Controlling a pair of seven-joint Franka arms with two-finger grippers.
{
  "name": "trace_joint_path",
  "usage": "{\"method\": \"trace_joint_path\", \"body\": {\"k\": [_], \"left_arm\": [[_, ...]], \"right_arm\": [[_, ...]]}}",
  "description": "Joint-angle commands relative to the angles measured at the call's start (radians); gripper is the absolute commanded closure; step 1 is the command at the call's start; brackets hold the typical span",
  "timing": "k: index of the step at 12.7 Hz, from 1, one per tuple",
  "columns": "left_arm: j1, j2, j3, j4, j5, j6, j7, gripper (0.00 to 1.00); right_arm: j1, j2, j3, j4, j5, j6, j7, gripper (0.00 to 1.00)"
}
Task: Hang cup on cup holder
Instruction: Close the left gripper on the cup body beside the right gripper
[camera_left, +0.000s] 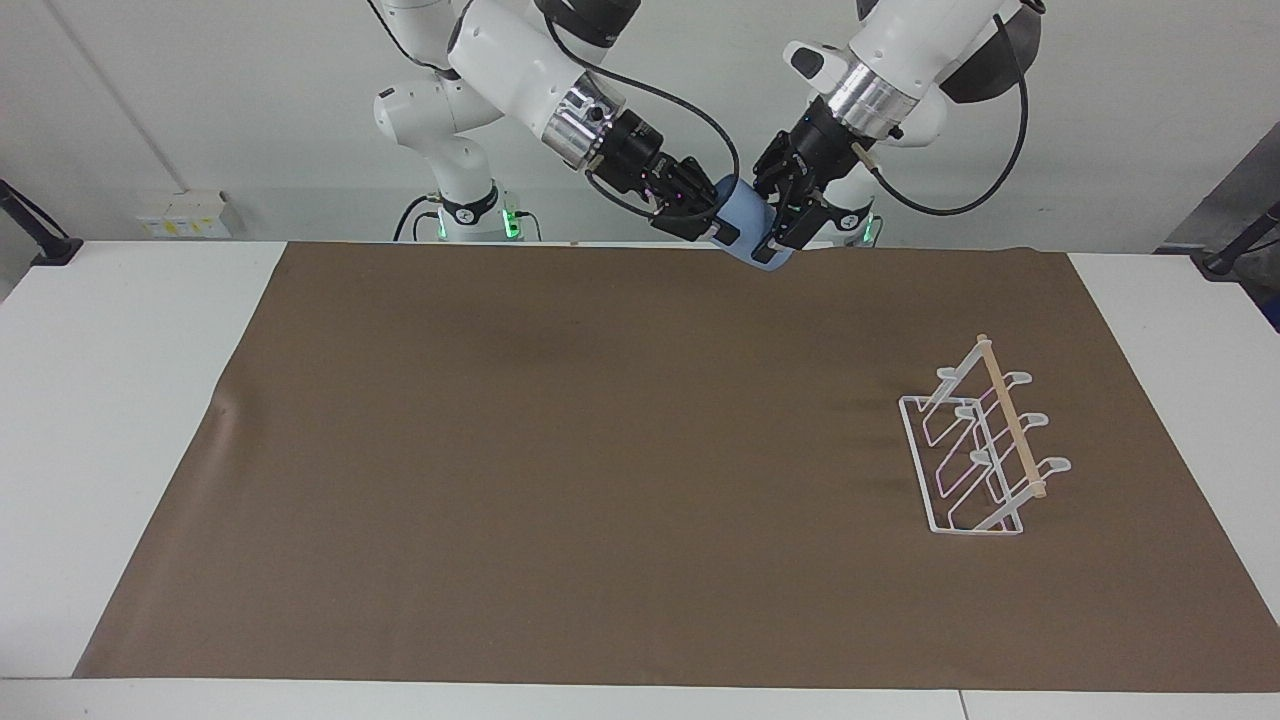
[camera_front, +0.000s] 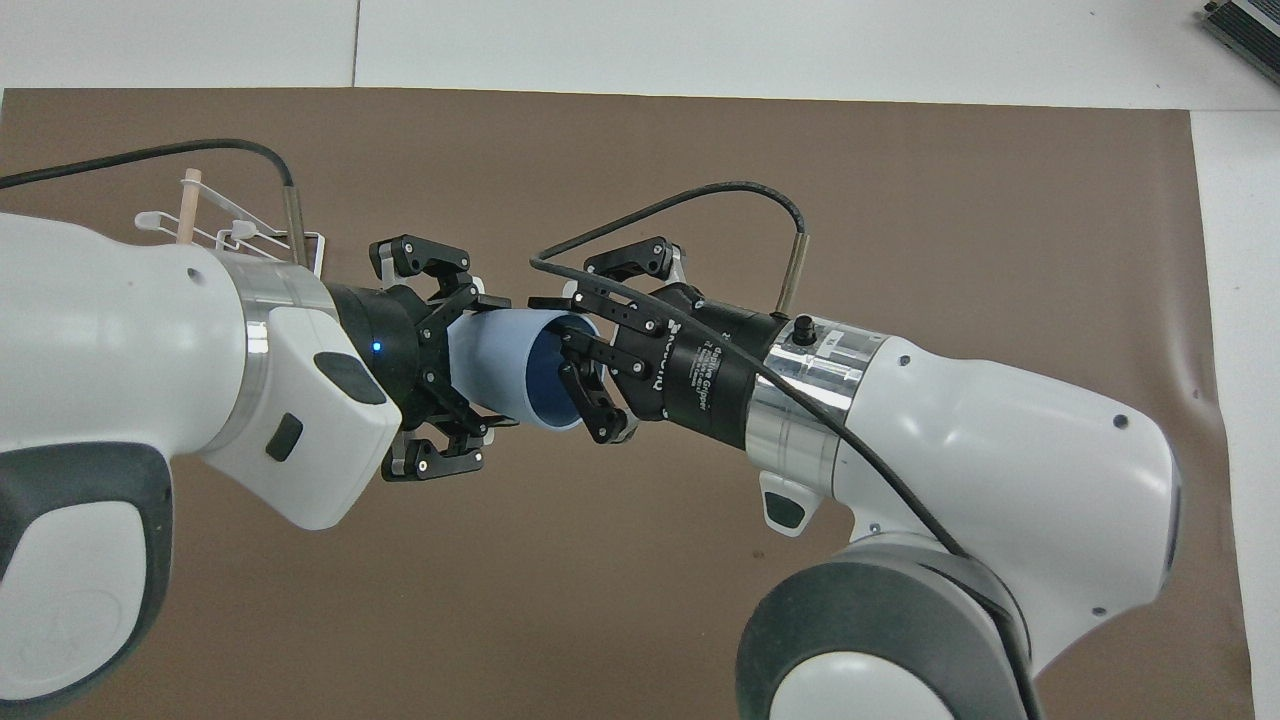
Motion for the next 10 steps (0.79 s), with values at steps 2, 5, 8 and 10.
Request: {"method": "trace_joint_path", "body": {"k": [2, 5, 8, 10], "left_arm": [[-0.010, -0.018, 0.011, -0.021, 0.003, 0.010, -0.024, 1.00], [-0.004, -0.015, 0.011, -0.013, 0.035, 0.015, -0.024, 1.00], [0.002, -0.014, 0.011, -0.012, 0.035, 0.016, -0.025, 1.00], [0.002, -0.014, 0.011, -0.007, 0.037, 0.016, -0.030, 1.00]], "right_arm": [[-0.016, 0.009, 0.007, 0.022, 0.015, 0.000, -0.021, 1.00], [-0.016, 0.009, 0.007, 0.022, 0.014, 0.000, -0.021, 1.00], [-0.017, 0.009, 0.007, 0.023, 0.014, 0.000, -0.021, 1.00], [-0.017, 0.009, 0.007, 0.023, 0.014, 0.000, -0.021, 0.88]]}}
